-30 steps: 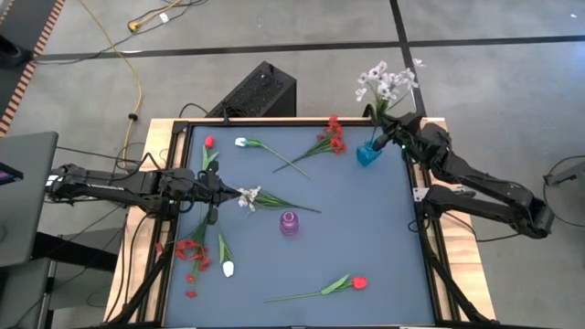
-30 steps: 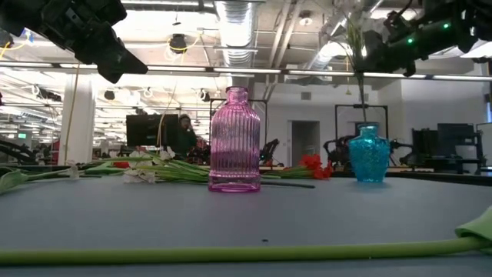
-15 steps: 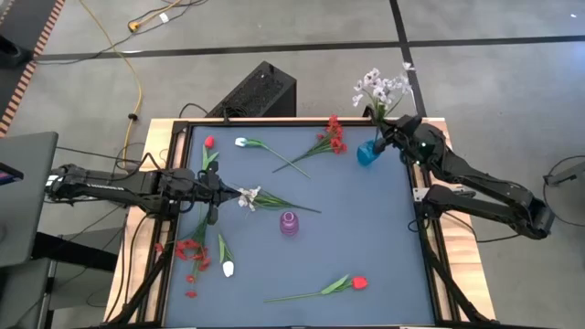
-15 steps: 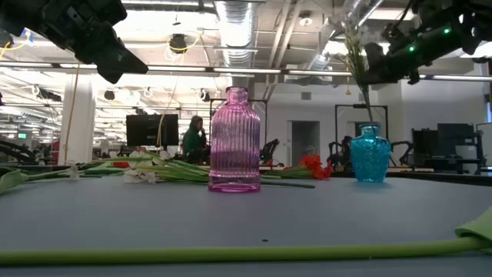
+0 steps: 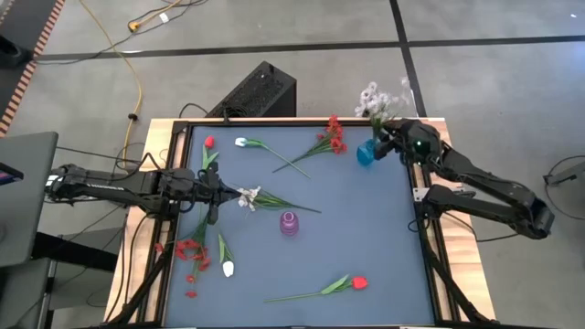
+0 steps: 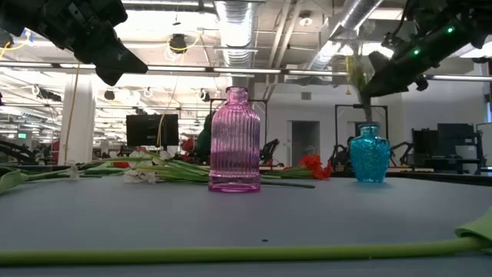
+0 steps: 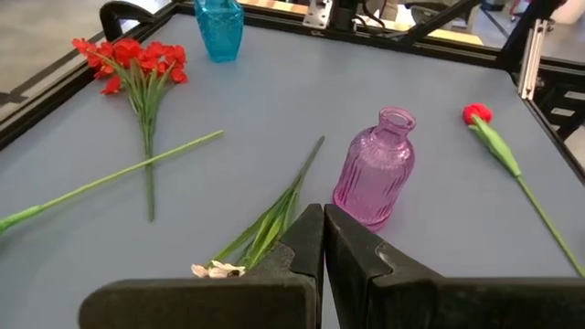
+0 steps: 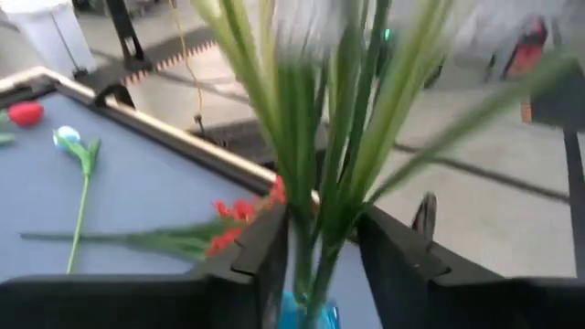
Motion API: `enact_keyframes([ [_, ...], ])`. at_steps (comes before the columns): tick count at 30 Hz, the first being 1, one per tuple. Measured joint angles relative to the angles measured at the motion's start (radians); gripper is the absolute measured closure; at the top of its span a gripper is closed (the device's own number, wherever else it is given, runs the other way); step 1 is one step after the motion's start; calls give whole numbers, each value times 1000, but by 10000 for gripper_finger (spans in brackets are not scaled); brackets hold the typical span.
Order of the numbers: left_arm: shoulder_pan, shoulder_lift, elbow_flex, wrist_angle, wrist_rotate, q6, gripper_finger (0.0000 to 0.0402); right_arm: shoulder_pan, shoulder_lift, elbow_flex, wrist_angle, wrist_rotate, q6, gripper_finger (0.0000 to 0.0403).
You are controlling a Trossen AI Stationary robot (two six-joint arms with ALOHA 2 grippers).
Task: Sort flowers into vase by color
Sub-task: Put the right white flowers into the blue vase, then put the top white flower into the blue vase
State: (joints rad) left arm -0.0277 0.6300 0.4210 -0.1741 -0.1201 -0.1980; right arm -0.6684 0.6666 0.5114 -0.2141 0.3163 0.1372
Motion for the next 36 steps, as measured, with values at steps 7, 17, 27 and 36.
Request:
enact_keyframes([
  [7,0,0,0,0,1,-16,401,0,1,131,-372,-29,109,151],
  [17,0,1,0,18,-2,-55,401,6,0,284,-691,-371,200,142],
  [27,50,75,1,178,-81,17,401,275,1,266,-709,-539,369,142],
  [36,255,292,180,58,-58,255,357,646,52,247,-631,-343,578,143],
])
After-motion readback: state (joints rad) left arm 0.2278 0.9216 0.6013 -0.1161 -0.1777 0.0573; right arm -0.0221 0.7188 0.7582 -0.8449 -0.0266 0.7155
